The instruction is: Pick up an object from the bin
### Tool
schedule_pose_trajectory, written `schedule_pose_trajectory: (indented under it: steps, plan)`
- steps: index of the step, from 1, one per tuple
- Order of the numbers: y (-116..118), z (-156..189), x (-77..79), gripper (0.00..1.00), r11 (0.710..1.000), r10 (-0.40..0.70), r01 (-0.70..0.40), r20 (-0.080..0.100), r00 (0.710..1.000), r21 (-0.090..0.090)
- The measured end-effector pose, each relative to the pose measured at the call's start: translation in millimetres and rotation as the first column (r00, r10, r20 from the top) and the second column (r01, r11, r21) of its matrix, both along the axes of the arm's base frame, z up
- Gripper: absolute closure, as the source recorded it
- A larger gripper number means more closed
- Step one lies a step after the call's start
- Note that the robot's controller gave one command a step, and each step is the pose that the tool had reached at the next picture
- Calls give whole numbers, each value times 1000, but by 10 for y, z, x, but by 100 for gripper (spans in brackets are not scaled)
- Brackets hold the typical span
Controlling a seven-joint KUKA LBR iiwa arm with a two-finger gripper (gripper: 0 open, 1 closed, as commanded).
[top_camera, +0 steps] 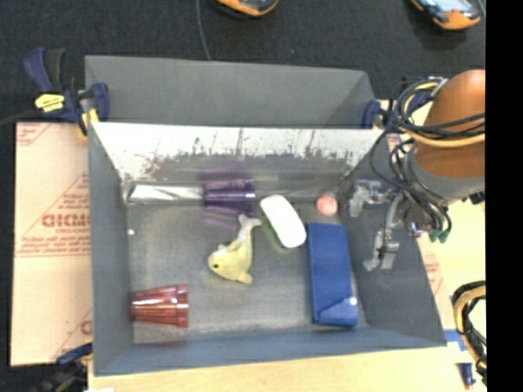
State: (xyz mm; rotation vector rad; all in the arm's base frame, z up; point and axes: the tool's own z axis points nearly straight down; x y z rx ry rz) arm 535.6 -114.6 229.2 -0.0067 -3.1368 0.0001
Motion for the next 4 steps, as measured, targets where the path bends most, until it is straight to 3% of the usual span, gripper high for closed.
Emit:
schedule_pose_trajectory:
  steps: [1, 2, 3, 4]
  plan:
    - [5, 45, 16, 0, 1000, 4, -4, 8, 1000, -2]
    - [487, -610, 467, 0, 997, -76, 76, 16, 997, -1]
    - [963, -530, 382, 0, 1000, -1, 1, 22, 1000, -4]
    - [1594, -524, 739, 0, 995, 104, -104, 19, 994, -5]
